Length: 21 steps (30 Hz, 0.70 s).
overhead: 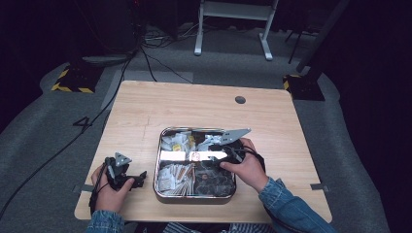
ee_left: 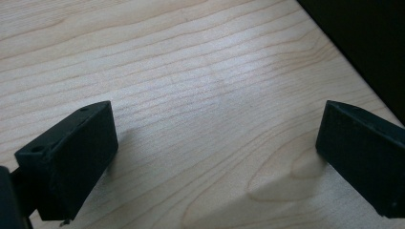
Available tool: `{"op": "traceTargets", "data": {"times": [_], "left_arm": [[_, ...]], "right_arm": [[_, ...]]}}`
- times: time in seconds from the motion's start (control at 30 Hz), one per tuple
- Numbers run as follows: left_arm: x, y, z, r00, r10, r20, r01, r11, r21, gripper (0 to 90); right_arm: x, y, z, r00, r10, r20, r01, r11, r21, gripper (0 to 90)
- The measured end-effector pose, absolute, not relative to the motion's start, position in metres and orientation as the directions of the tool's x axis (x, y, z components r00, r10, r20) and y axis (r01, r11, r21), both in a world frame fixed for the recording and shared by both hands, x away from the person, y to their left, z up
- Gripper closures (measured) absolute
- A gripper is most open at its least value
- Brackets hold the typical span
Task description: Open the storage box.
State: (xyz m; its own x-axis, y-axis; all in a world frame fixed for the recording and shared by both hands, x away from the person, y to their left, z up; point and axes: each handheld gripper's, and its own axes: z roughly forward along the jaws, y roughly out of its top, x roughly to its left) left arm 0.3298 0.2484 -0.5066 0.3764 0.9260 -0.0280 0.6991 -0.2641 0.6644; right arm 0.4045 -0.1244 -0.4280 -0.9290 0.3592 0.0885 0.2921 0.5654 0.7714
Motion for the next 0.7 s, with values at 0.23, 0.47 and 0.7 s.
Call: {"op": "traceTargets", "data": {"times": [0.23, 0.47, 0.7], "left_arm": [[0.33, 0.248, -0.507, 0.376, 0.926, -0.028, 0.699, -0.264, 0.664, 0.7], [0.33, 0.249, -0.507, 0.378, 0.925, -0.027, 0.698, -0.266, 0.664, 0.7], [0.33, 0.248, -0.507, 0.377, 0.926, -0.027, 0.699, -0.264, 0.665, 0.7]], "right_arm": [[0.406, -0.1, -0.435, -0.942, 0.324, 0.09, 0.276, 0.593, 0.756, 43.1], [0.405, -0.087, -0.441, -0.949, 0.313, 0.045, 0.241, 0.624, 0.744, 57.4], [0.402, -0.087, -0.442, -0.948, 0.317, 0.01, 0.219, 0.631, 0.744, 58.0]]}}
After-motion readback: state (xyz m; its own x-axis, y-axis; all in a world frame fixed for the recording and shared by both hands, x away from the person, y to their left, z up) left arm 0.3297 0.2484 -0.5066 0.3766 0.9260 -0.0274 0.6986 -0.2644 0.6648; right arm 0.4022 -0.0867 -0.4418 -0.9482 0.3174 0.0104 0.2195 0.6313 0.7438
